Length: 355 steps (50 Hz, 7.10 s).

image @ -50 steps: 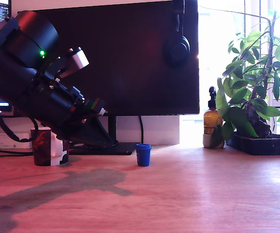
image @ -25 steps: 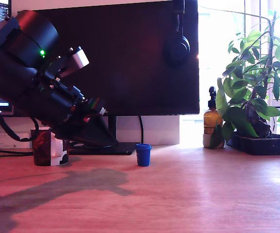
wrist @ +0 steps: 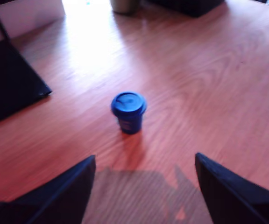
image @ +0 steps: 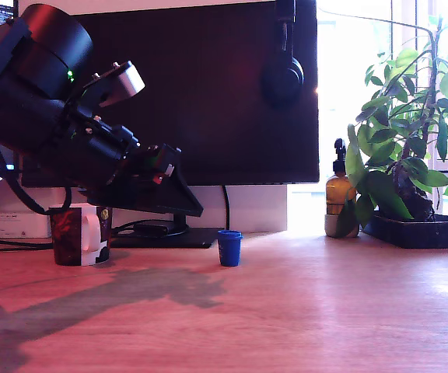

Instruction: Pick up the coffee capsules from the table one by one and drop them inside the nearest coffee cup

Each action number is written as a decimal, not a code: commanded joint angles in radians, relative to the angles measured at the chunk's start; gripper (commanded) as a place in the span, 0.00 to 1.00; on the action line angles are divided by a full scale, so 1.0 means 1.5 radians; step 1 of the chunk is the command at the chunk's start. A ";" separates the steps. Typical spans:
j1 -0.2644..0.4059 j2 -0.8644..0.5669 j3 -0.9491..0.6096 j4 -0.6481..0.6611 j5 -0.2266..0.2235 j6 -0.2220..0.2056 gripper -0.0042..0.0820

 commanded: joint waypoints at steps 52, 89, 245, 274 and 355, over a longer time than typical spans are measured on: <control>-0.002 0.207 0.160 0.059 0.040 -0.003 0.77; -0.002 0.315 0.247 0.054 0.047 -0.005 0.77; -0.002 -0.016 0.222 -0.364 -0.018 -0.046 0.28; 0.035 -0.148 0.102 -0.319 -0.054 -0.053 0.28; 0.219 -0.254 0.019 -0.319 -0.059 -0.081 0.28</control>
